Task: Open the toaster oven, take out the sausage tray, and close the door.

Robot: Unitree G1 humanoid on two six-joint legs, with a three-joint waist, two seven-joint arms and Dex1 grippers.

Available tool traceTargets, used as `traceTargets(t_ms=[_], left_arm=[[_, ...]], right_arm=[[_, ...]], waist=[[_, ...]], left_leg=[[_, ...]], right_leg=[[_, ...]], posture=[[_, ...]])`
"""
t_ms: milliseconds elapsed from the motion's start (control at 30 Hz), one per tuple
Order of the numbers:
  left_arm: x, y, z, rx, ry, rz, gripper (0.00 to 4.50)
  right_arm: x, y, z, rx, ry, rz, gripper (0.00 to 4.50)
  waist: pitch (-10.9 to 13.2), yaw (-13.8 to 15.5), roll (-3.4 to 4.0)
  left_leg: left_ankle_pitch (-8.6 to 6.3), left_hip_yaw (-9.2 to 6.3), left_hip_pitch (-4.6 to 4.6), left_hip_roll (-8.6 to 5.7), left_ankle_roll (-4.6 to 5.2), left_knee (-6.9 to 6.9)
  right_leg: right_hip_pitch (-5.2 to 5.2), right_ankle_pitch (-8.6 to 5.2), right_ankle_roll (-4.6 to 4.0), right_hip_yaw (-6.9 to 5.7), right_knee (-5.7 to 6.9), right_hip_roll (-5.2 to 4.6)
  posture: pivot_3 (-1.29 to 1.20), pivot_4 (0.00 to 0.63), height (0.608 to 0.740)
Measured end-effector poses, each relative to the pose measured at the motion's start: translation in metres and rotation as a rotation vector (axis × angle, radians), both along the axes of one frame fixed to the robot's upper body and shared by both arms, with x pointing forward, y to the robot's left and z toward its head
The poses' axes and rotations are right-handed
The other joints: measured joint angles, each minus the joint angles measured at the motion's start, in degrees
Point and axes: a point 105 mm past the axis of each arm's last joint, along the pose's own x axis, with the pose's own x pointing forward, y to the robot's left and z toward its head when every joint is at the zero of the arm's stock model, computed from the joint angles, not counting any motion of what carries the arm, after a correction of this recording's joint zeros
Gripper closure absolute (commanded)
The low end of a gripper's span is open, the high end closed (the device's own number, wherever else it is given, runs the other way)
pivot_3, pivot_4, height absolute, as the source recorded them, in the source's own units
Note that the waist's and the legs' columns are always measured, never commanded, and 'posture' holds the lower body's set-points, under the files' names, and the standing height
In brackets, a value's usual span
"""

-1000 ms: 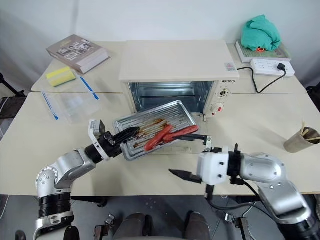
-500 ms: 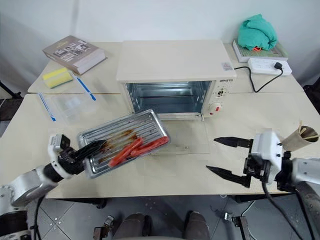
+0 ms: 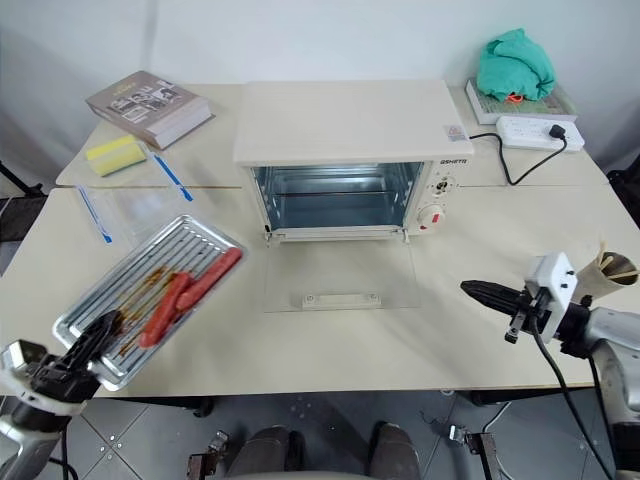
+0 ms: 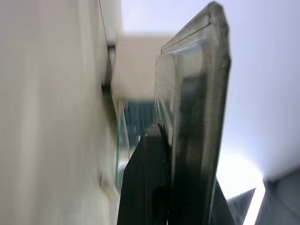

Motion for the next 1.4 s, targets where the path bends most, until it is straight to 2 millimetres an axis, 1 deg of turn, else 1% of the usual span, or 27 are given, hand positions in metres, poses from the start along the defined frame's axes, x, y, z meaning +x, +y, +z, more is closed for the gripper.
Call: traceTargets(t_ms=[100,167,300,500,600,733,800,967,1067,1133,1267,1400], left_arm=[[-0.003,0.006,-0.002,-0.028,-0.017,0.092,4.50],[-0.004,0.008,-0.004,-0.052,-0.023,0.150,4.50],[0.000,0.010,-0.005,-0.058,-0.010,0.202,4.50],[0.002,0.010,-0.005,-0.047,0.004,0.204,4.50],[0.004,0.008,-0.001,-0.029,-0.003,0.179,4.50],[0.008,0.009,0.003,-0.005,0.001,0.149,4.50],[0.009,0.009,0.004,0.004,0.001,0.136,4.50],[0.011,0.010,0.005,0.035,0.026,0.089,4.50],[0.012,0.009,0.006,0.068,0.044,0.035,4.50],[0.012,0.006,0.007,0.085,0.055,-0.001,4.50],[0.013,-0.002,0.009,0.126,0.068,-0.089,4.50],[0.011,-0.013,0.007,0.159,0.100,-0.188,4.50]], right_arm=[[0.009,0.008,-0.006,0.011,0.013,0.027,4.48],[0.016,0.021,-0.011,0.029,0.027,0.074,4.48],[0.018,0.041,-0.024,0.039,0.072,0.153,4.48],[0.017,0.051,-0.016,0.049,0.045,0.190,4.48],[0.014,0.059,-0.009,0.060,0.020,0.226,4.48],[0.009,0.066,0.008,0.091,-0.034,0.257,4.48],[0.009,0.066,0.016,0.104,-0.061,0.250,4.48],[0.018,0.060,0.039,0.134,-0.152,0.181,4.48],[0.026,0.064,0.061,0.185,-0.233,0.164,4.48],[0.027,0.066,0.070,0.200,-0.262,0.161,4.48],[0.027,0.069,0.074,0.236,-0.252,0.152,4.48],[0.022,0.068,0.071,0.256,-0.229,0.145,4.48]], waist=[[-0.01,-0.03,-0.02],[-0.02,-0.17,-0.03],[-0.02,0.26,-0.03],[-0.02,-0.28,-0.03],[-0.01,-0.62,-0.03],[-0.01,-0.89,-0.03],[-0.01,-0.89,-0.03],[-0.01,-1.07,-0.03],[-0.01,-1.15,-0.03],[-0.01,-1.15,-0.03],[-0.01,-0.97,-0.03],[-0.01,-1.11,-0.03]], left_leg=[[-0.01,0.00,0.00,0.03,0.00,0.05],[-0.02,0.00,0.01,0.03,-0.01,0.06],[-0.04,-0.01,-0.03,0.02,0.00,0.07],[-0.10,0.02,-0.01,0.14,-0.06,0.06],[-0.11,0.03,-0.01,0.17,-0.08,0.06],[-0.12,0.02,-0.03,0.17,-0.07,0.06],[-0.13,0.02,-0.03,0.17,-0.07,0.06],[-0.14,0.04,-0.03,0.18,-0.08,0.05],[-0.14,0.06,-0.02,0.20,-0.09,0.03],[-0.16,0.09,-0.04,0.20,-0.10,-0.01],[-0.21,0.13,-0.10,0.20,-0.08,-0.02],[-0.26,0.22,-0.12,0.21,-0.07,-0.05]], right_leg=[[0.00,0.01,-0.01,0.01,0.00,0.01],[0.00,0.01,-0.02,0.01,0.00,0.01],[0.00,0.01,-0.01,-0.01,0.00,0.01],[-0.01,0.01,-0.02,0.00,-0.02,0.14],[-0.03,0.01,-0.02,0.00,-0.02,0.17],[-0.03,0.01,-0.02,0.01,-0.04,0.17],[-0.03,0.01,-0.02,0.01,-0.04,0.17],[-0.07,0.01,-0.02,0.03,-0.02,0.17],[-0.10,0.01,-0.03,0.04,-0.01,0.17],[-0.16,0.01,-0.03,0.05,0.00,0.17],[-0.27,0.01,-0.02,0.08,0.03,0.18],[-0.35,0.01,-0.02,0.11,0.03,0.18]], posture=[[0.00,0.150,0.740],[0.00,0.150,0.740],[0.00,0.150,0.740],[0.00,0.150,0.740],[0.00,0.150,0.740],[0.00,0.150,0.740],[0.00,0.150,0.740],[0.00,0.150,0.740],[0.00,0.150,0.740],[0.00,0.150,0.740],[0.00,0.150,0.740],[0.00,0.150,0.740]])
